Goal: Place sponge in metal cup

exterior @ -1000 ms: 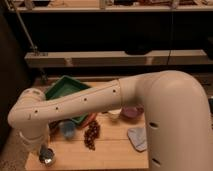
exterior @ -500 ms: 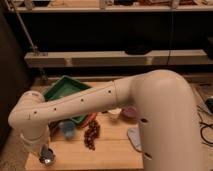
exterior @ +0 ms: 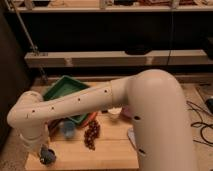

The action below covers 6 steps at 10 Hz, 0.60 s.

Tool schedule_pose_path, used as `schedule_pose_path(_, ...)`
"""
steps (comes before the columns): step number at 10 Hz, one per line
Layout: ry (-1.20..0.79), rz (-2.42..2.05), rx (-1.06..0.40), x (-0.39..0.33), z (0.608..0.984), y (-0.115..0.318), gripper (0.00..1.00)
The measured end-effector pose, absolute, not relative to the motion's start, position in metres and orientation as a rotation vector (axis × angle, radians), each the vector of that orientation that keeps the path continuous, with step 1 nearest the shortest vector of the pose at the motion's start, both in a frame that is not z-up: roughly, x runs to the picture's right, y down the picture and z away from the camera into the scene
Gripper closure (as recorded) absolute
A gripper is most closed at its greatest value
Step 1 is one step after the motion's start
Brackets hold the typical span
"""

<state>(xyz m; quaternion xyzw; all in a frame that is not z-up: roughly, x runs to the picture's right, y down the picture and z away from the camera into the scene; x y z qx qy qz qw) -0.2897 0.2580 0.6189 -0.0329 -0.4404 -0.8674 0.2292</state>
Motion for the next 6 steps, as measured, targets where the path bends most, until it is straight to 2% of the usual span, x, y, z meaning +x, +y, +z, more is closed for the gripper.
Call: schedule_pose_path(6,-1.145,-2.384,-0.02,-0.292,0.613,0.235,0.2)
